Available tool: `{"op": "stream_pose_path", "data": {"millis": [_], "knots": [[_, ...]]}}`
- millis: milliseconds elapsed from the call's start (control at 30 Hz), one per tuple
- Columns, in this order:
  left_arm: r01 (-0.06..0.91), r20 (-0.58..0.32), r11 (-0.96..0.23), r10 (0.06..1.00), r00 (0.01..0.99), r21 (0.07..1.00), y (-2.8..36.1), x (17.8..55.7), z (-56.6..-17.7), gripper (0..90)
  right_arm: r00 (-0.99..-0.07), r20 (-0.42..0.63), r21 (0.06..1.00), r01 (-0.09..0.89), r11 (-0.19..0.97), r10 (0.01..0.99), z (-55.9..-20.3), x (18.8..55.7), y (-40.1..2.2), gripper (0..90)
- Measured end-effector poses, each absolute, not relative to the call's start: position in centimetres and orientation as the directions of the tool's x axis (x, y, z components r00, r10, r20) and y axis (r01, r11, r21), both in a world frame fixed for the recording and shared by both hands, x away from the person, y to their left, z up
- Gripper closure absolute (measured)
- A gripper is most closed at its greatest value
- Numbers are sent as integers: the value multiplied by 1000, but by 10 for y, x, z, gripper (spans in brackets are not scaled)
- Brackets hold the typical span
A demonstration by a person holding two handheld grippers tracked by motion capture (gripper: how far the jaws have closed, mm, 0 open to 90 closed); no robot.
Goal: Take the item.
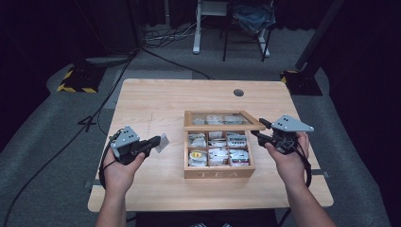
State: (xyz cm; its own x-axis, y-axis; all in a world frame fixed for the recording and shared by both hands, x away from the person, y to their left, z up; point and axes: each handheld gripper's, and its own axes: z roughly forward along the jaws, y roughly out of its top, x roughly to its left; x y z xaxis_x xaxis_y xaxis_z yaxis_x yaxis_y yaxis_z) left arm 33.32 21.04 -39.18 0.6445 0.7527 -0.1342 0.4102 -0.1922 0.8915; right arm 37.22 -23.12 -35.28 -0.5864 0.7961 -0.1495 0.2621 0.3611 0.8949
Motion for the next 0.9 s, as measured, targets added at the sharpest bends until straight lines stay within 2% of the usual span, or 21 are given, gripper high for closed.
{"op": "stream_pose_path", "data": {"millis": [900], "knots": [[508,-248,-82,799,548,858,234,360,-441,894,-590,-142,892,271,361,795,-355,373,-231,544]]}}
